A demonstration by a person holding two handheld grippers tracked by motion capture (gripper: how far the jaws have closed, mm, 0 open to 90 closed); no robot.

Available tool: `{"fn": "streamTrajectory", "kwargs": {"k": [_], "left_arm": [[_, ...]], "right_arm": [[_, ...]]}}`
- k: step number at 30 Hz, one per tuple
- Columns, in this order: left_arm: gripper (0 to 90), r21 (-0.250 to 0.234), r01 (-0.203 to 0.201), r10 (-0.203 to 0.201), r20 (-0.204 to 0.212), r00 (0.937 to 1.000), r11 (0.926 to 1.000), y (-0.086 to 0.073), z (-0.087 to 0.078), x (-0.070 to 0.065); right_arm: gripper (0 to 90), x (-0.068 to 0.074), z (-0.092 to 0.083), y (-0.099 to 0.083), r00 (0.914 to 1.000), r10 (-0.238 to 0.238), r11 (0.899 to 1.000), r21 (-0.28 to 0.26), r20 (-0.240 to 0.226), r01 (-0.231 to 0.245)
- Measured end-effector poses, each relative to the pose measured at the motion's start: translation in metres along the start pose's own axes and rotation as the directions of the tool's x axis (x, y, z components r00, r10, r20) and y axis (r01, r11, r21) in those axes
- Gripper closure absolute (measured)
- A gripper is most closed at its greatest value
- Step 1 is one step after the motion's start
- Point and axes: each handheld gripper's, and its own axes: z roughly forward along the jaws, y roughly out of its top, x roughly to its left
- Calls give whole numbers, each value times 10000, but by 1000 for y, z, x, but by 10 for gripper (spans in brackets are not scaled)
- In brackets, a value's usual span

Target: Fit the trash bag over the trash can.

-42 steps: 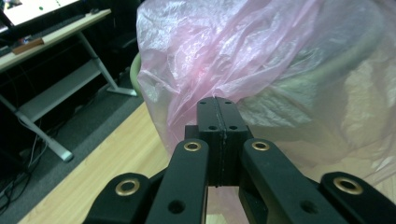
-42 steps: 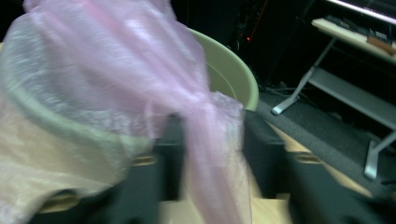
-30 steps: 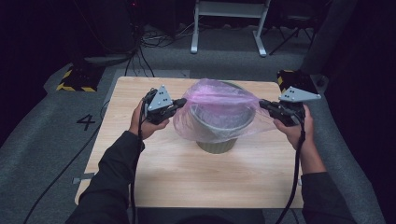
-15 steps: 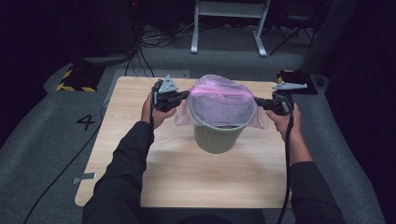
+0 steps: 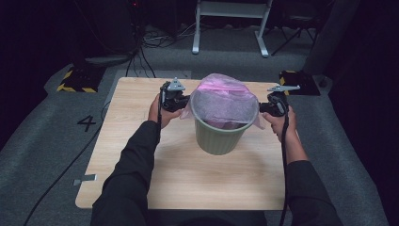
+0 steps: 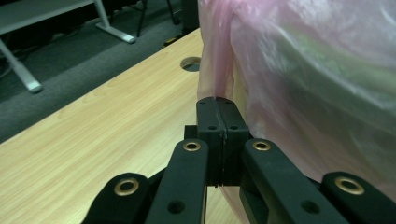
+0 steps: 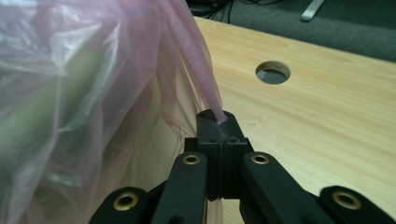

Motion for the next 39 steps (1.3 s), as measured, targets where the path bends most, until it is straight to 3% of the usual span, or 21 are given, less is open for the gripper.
{"fn": "streamTrajectory", "kwargs": {"k": [3, 6, 9, 12, 14, 16, 19, 22, 25, 28, 30, 31, 32, 33, 35, 37, 39], "left_arm": [[900, 106, -12, 12, -35, 10000, 9999, -2, 0, 1], [900, 343, -5, 11, -154, 9999, 9994, -6, 0, 2], [900, 312, 11, -7, -154, 9999, 9995, -12, -5, 4], [885, 180, -42, 49, -381, 9993, 9998, -19, -16, 4], [700, -171, 154, -168, -895, 9958, 9997, -21, -29, 4], [492, -535, 284, -340, -1088, 9935, 9982, -22, -44, 2], [286, -1306, 113, -201, -666, 9976, 9914, -23, -70, -7], [206, -1685, -561, 525, -254, 9983, 9841, -21, -92, -26], [184, -2036, -1160, 1282, 475, 9906, 9722, -17, -103, -50], [175, -1964, -2120, 2254, 485, 9731, 9573, -6, -104, -81], [184, -1952, -2181, 2294, 373, 9726, 9562, -4, -103, -84], [207, -1981, -2244, 2361, 370, 9710, 9541, -3, -103, -86], [288, -2004, -2278, 2384, 300, 9707, 9529, -2, -102, -87], [288, -2011, -2277, 2373, 243, 9711, 9527, -1, -102, -86], [312, -1942, -2158, 2251, 269, 9740, 9569, -1, -100, -84], [292, -2198, -1776, 1993, 806, 9766, 9592, -2, -100, -80], [252, -2240, -1756, 1989, 856, 9763, 9586, -2, -101, -81]], "right_arm": [[900, -2, 1, -2, 9995, 222, 9997, 42, -210, -222], [900, -2, 5, -4, 9999, 122, 9988, 471, 53, -125], [900, -4, 7, -10, 9996, 229, 9972, 713, -164, -216], [900, -5, 3, -14, 9992, 213, 9981, 582, -341, -192], [900, -4, -2, -15, 9994, 129, 9990, 435, -318, -115], [900, -2, -10, -17, 9991, 48, 9998, 174, -429, -40], [900, 1, -20, -17, 9995, -96, 9999, -53, -294, 95], [899, 2, -35, -18, 9997, -213, 9992, -350, -152, 208], [899, 3, -43, -18, 9996, -249, 9985, -493, -160, 241], [897, 7, -55, -17, 9990, -438, 9973, -602, -107, 431], [895, 8, -57, -18, 9989, -437, 9971, -633, -163, 426], [893, 10, -60, -18, 9988, -462, 9966, -686, -182, 448], [876, 12, -66, -20, 9975, -551, 9949, -864, -436, 511], [876, 12, -66, -20, 9975, -551, 9949, -864, -436, 511], [841, 15, -71, -22, 9955, -679, 9937, -938, -658, 616], [808, 21, -78, -27, 9882, -1015, 9907, -1023, -1146, 899], [801, 28, -84, -31, 9794, -1516, 9834, -1206, -1337, 1357]]}}
